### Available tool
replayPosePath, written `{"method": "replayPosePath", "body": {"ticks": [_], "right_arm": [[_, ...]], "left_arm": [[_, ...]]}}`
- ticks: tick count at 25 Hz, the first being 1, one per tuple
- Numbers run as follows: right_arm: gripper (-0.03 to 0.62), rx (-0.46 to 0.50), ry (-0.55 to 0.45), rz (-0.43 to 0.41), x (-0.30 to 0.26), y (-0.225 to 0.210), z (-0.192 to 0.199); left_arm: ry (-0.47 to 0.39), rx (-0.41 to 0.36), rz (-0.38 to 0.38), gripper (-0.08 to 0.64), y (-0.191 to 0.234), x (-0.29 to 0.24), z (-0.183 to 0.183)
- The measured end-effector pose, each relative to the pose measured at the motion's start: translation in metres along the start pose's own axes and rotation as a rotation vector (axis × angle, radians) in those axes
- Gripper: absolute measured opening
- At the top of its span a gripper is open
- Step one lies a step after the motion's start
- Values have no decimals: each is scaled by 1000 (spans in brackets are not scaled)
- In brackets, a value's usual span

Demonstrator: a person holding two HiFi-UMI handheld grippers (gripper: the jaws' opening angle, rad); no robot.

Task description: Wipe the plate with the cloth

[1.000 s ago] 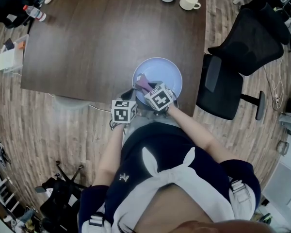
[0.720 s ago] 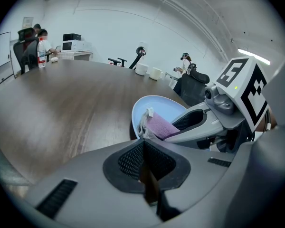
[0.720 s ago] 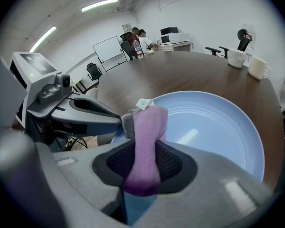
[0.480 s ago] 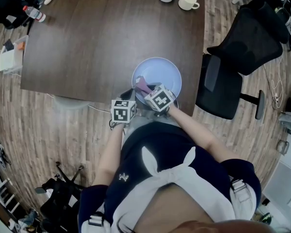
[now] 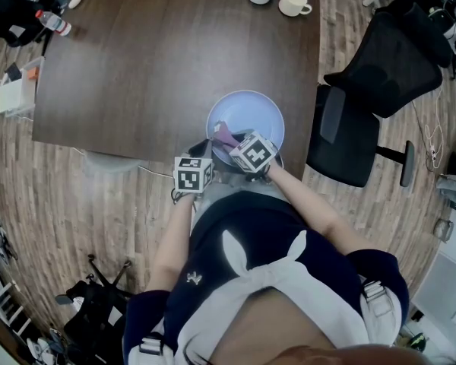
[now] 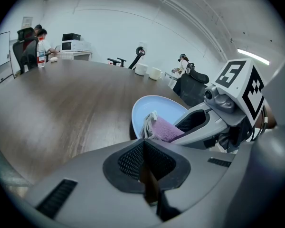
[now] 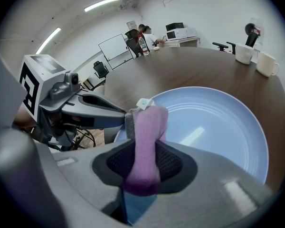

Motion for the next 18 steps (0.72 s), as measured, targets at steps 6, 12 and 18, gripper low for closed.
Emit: {"method": "replayPosePath", "body": {"ticks": [6, 12, 18], "right_arm": [[124, 5, 14, -15, 1, -5, 3], [124, -9, 22, -6, 0, -12, 6], [124, -16, 27, 24, 1, -24, 8]], "left_arm": [[-2, -7, 1, 6, 0, -2, -1], [-1, -6, 2, 6, 2, -2, 0], [-1, -6, 3, 6, 3, -3, 0]]}}
Point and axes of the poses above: the fingertips, and each gripper's own axes: x backward along the fingers, y to its left, z out of its underside, the point moved 1 cm from there along x, backward along the fingers, and after that the axes turned 10 degrees about z, right-handed, at the moved point
